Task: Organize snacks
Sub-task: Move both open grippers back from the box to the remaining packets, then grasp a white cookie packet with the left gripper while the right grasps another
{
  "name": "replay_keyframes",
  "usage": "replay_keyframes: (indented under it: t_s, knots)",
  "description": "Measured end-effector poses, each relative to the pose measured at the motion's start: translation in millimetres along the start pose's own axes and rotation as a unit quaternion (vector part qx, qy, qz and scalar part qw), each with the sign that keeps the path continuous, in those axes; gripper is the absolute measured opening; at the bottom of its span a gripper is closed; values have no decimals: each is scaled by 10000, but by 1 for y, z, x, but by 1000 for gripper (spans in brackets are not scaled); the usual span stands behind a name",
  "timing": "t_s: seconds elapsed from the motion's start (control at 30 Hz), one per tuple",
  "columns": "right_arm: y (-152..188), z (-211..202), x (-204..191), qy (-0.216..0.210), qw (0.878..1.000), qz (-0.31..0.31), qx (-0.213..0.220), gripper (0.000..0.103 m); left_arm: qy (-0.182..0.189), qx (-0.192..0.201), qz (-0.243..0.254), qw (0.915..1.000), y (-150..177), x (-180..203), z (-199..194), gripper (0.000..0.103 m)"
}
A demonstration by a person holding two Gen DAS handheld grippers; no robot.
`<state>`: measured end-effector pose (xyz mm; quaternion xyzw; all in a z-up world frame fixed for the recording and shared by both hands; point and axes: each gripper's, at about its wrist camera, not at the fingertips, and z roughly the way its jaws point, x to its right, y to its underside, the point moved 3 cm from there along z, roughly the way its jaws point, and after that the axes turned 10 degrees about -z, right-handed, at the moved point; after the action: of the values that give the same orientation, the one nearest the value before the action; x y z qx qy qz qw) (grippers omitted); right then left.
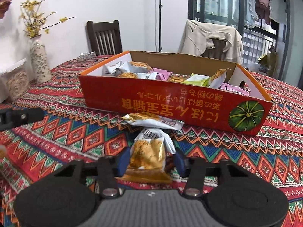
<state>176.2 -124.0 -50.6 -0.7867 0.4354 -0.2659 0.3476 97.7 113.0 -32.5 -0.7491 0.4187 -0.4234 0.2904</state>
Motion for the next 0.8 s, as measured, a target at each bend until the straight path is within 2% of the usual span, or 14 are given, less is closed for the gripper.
replay_keyframes:
  t_s: [0.17,0.2,0.37,0.8]
  knots:
    - [9,-16,9,-10,9999,71,127,37,-71,-68,-65,9999,0,-2,3,103]
    - [11,-20,12,8,9998,112,168,28,-82,-80,-92,9999,-1,-3,3,103]
    - [13,-37,30,125,9988,259,406,24,-178,-144,-153,9996,-1,-5,6,103]
    - [17,-54,93,476,9922,771,855,22,-459,-162,-98,9988,1,-2,9,103]
